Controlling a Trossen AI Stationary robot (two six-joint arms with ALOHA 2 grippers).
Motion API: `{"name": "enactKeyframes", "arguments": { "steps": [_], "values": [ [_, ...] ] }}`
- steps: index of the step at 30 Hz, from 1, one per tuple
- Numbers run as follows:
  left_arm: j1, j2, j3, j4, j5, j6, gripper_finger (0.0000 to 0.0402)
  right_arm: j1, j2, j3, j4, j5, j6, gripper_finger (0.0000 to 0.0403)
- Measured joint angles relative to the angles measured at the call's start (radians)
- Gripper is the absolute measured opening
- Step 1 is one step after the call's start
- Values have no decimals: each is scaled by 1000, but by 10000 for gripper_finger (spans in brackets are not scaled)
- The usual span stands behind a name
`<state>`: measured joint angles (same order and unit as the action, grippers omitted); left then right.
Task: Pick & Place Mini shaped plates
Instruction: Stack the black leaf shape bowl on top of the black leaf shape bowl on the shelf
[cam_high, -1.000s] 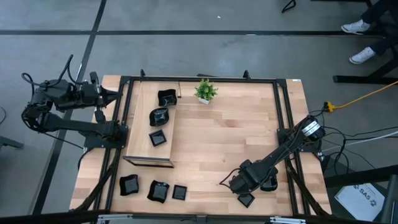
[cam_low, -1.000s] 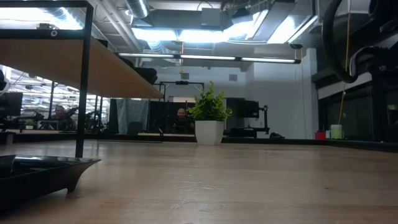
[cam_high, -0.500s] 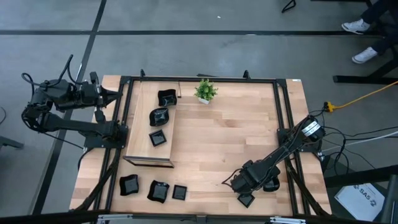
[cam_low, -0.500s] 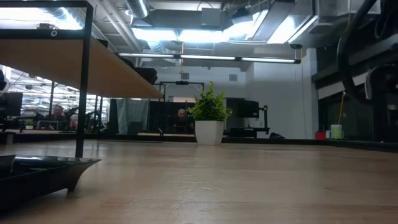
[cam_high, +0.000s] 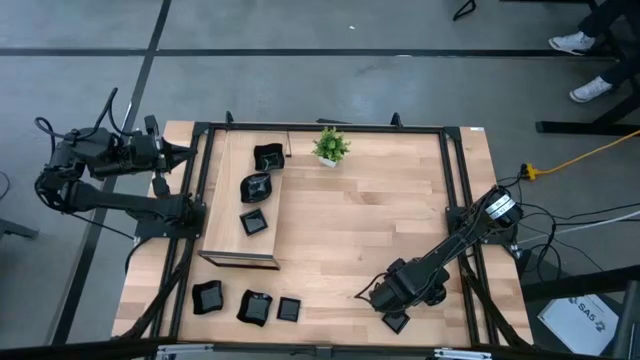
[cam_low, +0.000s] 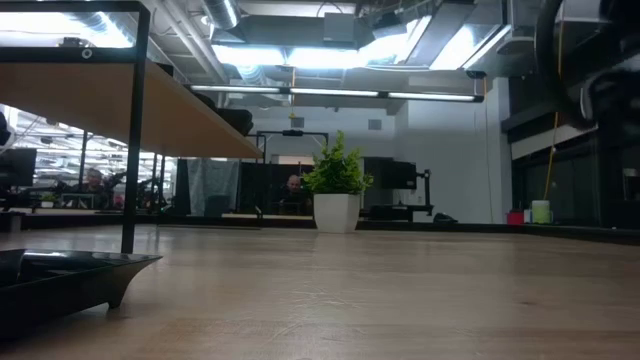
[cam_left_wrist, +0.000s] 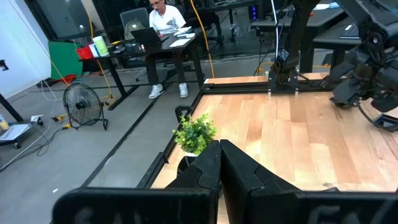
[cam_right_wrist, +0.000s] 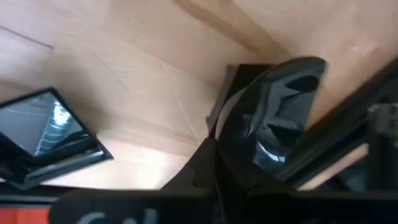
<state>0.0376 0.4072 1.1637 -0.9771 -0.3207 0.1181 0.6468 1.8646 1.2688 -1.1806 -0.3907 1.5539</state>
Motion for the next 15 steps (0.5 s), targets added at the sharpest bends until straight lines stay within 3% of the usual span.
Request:
{"name": "enactKeyframes", "arguments": {
  "steps": [9, 15],
  "values": [
    [0, 0, 0, 0, 0, 0, 4, -3, 0, 121, -155, 47, -29, 4],
    [0, 0, 0, 0, 0, 0, 4, -17, 0, 193, -175, 139, -73, 5]
  ]
}}
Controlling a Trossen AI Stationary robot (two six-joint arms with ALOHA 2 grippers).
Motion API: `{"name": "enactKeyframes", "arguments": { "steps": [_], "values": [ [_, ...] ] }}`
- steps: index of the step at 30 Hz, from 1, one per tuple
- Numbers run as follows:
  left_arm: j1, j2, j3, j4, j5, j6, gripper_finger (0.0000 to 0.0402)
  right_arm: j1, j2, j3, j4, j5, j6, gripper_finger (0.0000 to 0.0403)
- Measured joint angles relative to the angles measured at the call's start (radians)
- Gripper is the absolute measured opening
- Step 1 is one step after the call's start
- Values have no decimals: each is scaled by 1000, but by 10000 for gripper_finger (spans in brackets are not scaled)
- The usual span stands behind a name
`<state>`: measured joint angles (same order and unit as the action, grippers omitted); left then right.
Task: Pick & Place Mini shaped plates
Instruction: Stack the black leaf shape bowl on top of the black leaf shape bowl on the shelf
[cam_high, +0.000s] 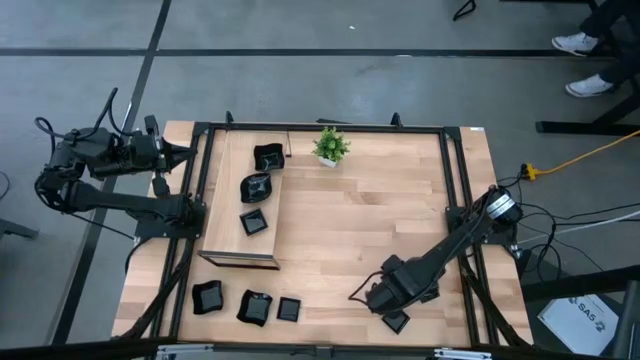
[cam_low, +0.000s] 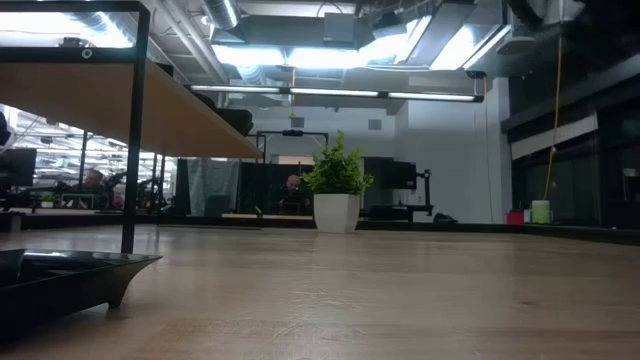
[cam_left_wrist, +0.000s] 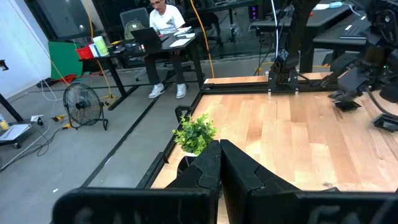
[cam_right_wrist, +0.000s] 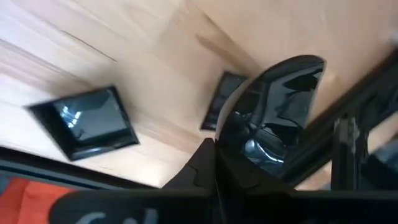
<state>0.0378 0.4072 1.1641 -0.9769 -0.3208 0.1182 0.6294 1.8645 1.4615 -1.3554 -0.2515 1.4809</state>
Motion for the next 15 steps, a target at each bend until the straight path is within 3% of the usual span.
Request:
{"name": "enactKeyframes", "arguments": {
  "steps": [15],
  "values": [
    [0, 0, 0, 0, 0, 0, 4, -94, 0, 59, 1, 129, -219, 5]
  ]
}}
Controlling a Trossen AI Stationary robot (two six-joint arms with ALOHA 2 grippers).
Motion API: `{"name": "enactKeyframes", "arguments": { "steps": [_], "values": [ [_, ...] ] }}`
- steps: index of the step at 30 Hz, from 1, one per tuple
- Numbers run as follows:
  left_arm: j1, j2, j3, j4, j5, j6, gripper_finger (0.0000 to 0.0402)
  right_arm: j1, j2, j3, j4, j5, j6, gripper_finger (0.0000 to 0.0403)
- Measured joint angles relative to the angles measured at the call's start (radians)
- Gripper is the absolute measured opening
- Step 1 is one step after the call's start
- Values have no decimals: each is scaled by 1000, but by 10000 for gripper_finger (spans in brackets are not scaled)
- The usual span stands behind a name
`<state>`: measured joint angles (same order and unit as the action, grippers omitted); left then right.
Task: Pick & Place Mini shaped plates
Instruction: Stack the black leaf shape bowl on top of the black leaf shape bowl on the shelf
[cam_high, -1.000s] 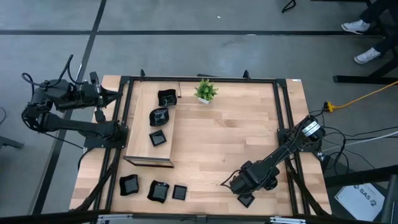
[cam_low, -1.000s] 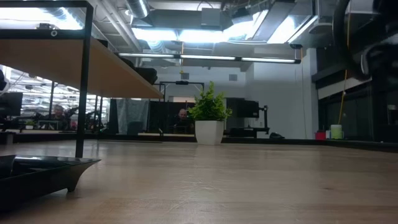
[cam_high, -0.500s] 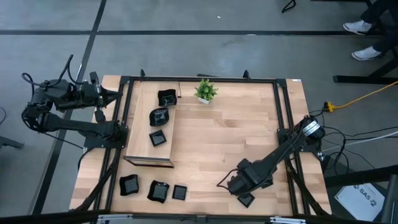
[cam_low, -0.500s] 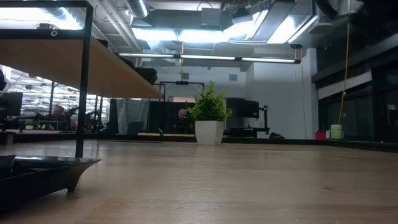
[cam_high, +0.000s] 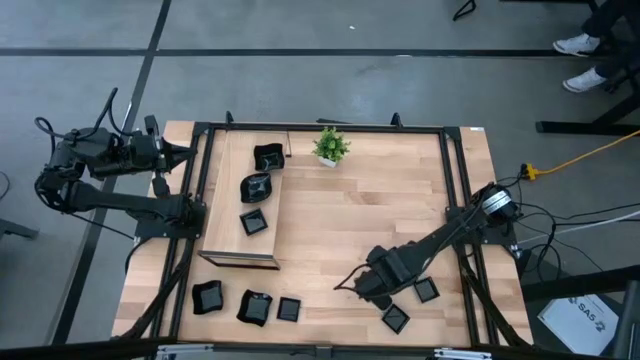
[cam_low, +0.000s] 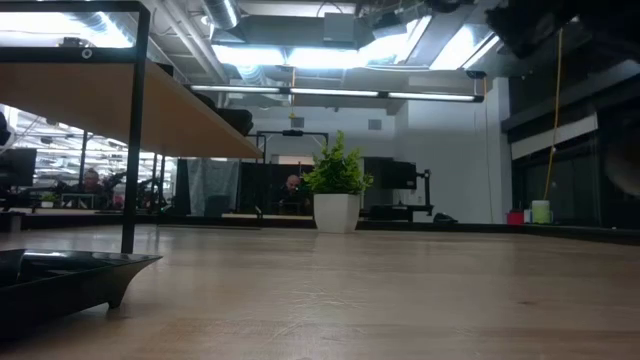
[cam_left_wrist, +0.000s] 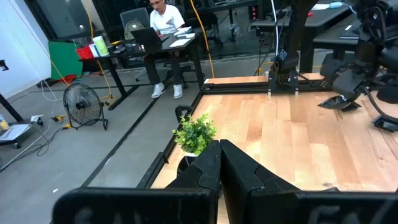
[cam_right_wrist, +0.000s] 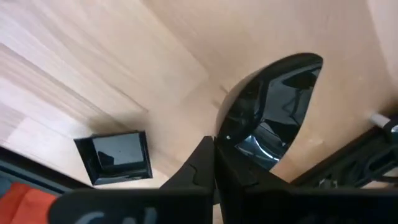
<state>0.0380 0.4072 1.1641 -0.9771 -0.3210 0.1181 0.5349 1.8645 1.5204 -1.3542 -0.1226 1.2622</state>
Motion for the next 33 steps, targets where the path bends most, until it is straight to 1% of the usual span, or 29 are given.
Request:
{"name": "enactKeyframes", "arguments": {
  "steps": [2, 9, 13, 21, 33],
  "values": [
    [0, 0, 0, 0, 0, 0, 4, -15, 0, 0, 1, 6, -33, 5],
    [0, 0, 0, 0, 0, 0, 4, -59, 0, 0, 47, 102, -169, 5],
    [0, 0, 0, 0, 0, 0, 4, -83, 0, 0, 138, 169, -314, 5],
    [0, 0, 0, 0, 0, 0, 4, -111, 0, 0, 339, 261, -658, 5],
    [0, 0, 0, 0, 0, 0, 4, -139, 0, 0, 492, 396, -1088, 5]
  ]
}}
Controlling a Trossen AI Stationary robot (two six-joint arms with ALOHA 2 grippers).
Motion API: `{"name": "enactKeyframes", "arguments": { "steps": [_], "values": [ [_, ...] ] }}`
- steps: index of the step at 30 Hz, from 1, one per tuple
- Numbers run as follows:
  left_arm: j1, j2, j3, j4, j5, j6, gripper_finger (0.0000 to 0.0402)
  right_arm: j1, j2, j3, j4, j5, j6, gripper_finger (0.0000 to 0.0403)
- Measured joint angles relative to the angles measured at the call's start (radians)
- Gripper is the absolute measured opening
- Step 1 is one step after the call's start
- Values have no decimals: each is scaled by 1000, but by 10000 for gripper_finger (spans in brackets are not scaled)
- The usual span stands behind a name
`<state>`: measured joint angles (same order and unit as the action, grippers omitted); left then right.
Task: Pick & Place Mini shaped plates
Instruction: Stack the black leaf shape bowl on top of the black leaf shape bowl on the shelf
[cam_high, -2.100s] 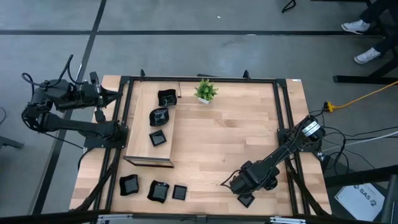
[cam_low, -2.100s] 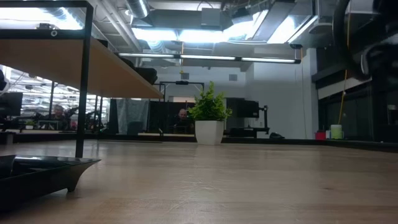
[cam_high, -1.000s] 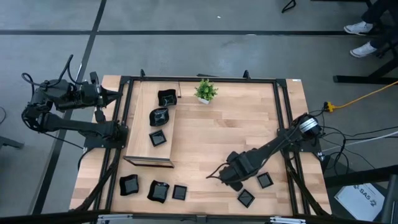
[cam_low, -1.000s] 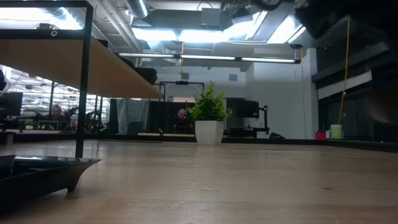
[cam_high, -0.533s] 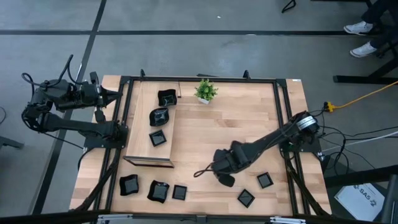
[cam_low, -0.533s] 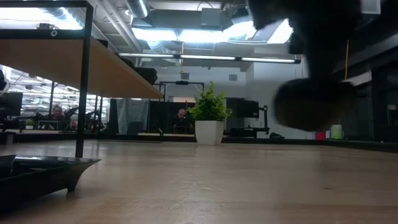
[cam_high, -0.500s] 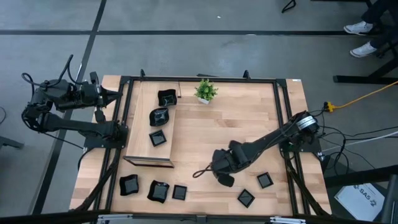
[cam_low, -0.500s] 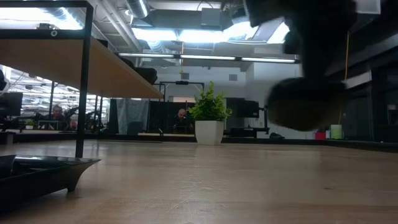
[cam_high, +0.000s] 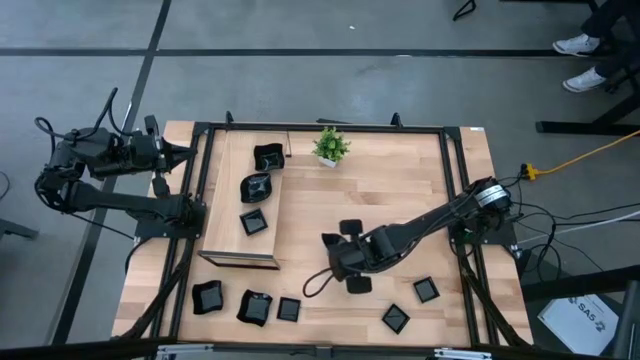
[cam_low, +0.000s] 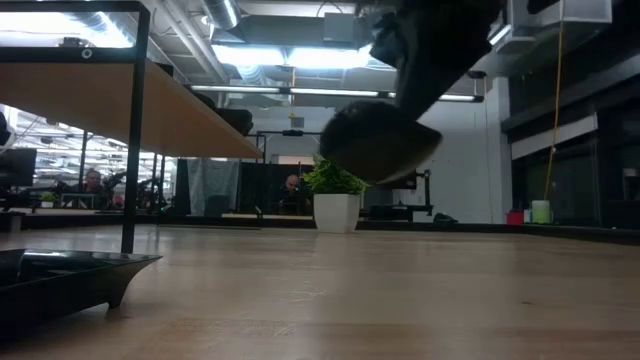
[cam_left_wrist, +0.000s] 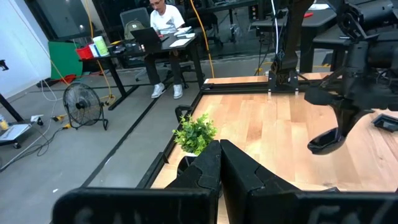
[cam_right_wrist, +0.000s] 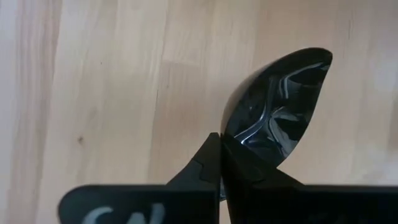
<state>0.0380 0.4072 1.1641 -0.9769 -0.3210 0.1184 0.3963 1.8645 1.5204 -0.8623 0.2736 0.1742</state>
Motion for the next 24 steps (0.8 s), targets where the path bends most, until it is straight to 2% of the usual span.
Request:
{"name": "enactKeyframes", "arguments": {
  "steps": [8, 16, 24],
  "values": [
    [0, 0, 0, 0, 0, 0, 4, -20, 0, 0, 59, 50, -243, 5],
    [0, 0, 0, 0, 0, 0, 4, -54, 0, 0, 111, 51, -358, 5],
    [0, 0, 0, 0, 0, 0, 4, -93, 0, 0, 179, 50, -559, 5]
  ]
}}
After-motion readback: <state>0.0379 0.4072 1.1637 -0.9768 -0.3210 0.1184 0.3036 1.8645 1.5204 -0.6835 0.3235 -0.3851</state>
